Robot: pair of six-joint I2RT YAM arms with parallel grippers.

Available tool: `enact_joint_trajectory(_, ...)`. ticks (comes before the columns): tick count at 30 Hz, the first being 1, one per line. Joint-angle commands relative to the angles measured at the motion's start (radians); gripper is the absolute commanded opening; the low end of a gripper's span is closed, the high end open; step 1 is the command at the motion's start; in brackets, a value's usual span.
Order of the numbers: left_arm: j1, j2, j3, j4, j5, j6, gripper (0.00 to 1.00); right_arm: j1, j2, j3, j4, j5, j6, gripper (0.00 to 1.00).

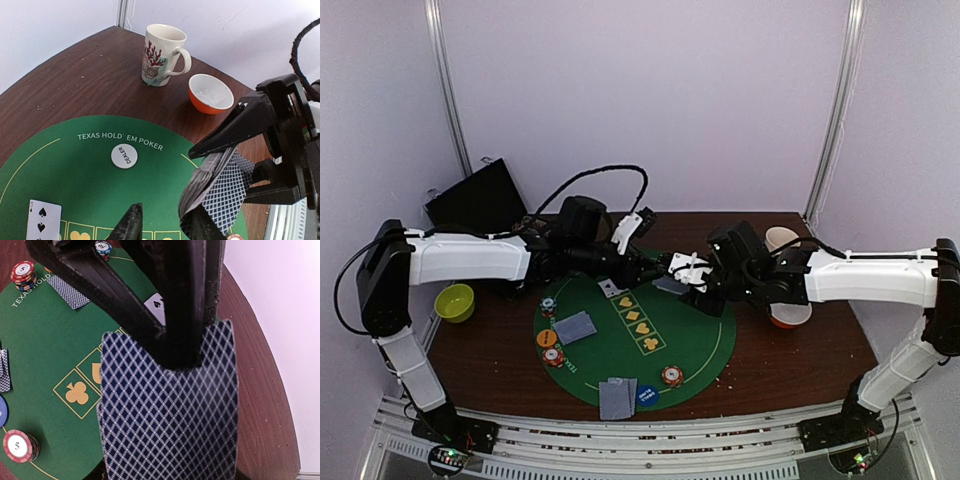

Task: Distribute texas hold em gaming equipment
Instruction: Pick up the poker card from the face-down deck piles, then flop the poker card into the community card area.

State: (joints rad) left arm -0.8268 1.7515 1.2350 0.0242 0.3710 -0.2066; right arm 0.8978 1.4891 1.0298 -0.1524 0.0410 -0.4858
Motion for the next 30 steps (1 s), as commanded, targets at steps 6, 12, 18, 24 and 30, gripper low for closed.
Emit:
enact_joint_trajectory(6, 0.013, -0.061, -0.016, -0.026, 0.078, 0.109, 0.00, 0.002, -0.013, 0.027, 0.008, 0.011, 0.007, 0.50)
enact_joint_trajectory(12, 0.077, -0.165, -0.095, -0.020, 0.107, 0.168, 0.00, -0.008, -0.017, 0.017, -0.008, 0.030, 0.013, 0.50)
enact_joint_trajectory(18, 0.212, -0.276, -0.175, -0.010, 0.097, 0.312, 0.00, -0.034, -0.030, -0.005, -0.004, 0.028, 0.015, 0.50)
enact_joint_trajectory(24, 0.230, -0.270, -0.351, 0.284, -0.078, 0.789, 0.00, -0.042, -0.038, -0.010, -0.003, 0.016, 0.008, 0.50)
enact_joint_trajectory(30, 0.205, -0.084, -0.348, 0.468, -0.121, 1.081, 0.00, -0.043, -0.057, -0.015, -0.002, 0.010, 0.011, 0.50)
